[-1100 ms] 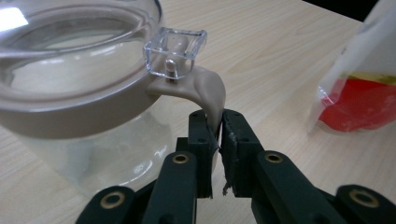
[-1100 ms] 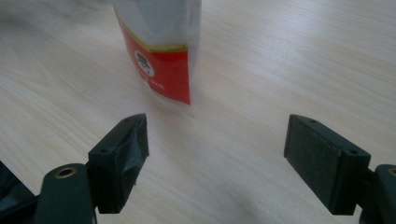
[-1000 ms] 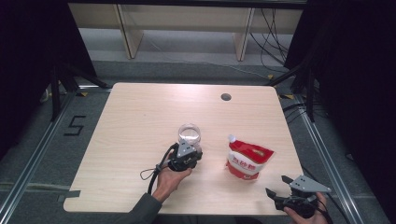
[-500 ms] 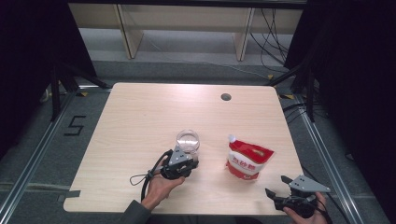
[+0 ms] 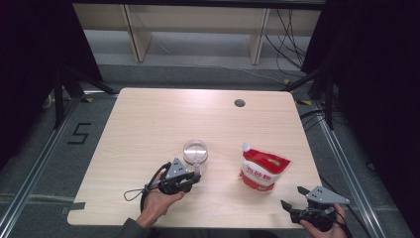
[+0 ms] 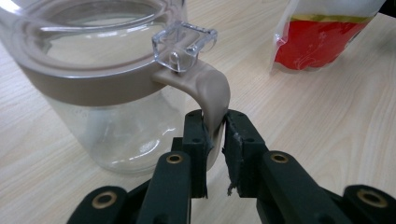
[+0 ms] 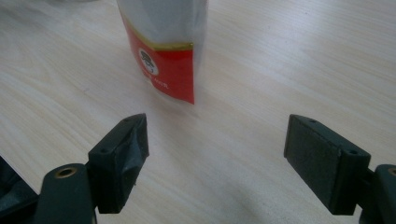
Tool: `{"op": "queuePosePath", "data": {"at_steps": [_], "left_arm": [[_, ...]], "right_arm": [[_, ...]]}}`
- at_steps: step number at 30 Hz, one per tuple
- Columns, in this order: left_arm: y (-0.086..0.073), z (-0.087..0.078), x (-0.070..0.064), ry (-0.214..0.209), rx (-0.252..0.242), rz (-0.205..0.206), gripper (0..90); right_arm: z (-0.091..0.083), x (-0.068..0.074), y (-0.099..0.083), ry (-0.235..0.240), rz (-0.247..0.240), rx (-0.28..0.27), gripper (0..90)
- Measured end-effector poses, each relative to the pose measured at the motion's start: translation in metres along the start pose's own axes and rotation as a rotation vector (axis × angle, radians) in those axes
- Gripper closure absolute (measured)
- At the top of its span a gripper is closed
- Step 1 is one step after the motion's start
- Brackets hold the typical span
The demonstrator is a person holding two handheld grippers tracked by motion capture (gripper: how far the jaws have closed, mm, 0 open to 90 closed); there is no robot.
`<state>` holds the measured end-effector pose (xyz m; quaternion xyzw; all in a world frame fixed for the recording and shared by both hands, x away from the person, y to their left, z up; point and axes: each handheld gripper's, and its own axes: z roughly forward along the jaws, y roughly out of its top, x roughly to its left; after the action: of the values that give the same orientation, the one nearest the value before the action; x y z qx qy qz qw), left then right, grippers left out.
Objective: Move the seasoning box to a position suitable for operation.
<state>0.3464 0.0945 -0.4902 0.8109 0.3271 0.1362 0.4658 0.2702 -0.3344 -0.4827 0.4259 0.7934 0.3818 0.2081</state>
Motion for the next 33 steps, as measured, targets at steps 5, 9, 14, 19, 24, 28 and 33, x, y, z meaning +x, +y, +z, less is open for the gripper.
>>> {"op": "queuePosePath", "data": {"at_steps": [5,9,14,19,24,28,33], "left_arm": [[-0.005,-0.008,0.004,0.003,0.002,-0.029,76.5],[-0.008,-0.015,0.006,0.028,0.009,-0.043,75.1],[-0.012,-0.023,0.011,0.061,0.020,-0.061,73.8],[-0.014,-0.029,0.018,0.100,0.020,-0.097,72.6],[-0.012,-0.029,0.020,0.174,-0.001,-0.119,64.2],[-0.007,-0.027,0.019,0.215,0.006,-0.091,57.5],[0.001,-0.019,0.014,0.230,-0.041,-0.098,57.2]], "right_arm": [[0.001,0.000,0.000,0.014,-0.001,0.000,22.7],[0.002,0.000,0.000,0.021,-0.008,-0.001,22.7],[0.002,0.000,0.000,0.023,-0.008,-0.001,22.7],[0.002,0.000,0.000,0.022,-0.008,-0.002,22.7],[0.002,0.000,0.001,0.021,-0.020,-0.005,22.7],[0.002,-0.001,0.001,0.021,-0.021,-0.004,22.7],[0.003,0.000,0.001,0.020,-0.020,-0.005,22.7]]}}
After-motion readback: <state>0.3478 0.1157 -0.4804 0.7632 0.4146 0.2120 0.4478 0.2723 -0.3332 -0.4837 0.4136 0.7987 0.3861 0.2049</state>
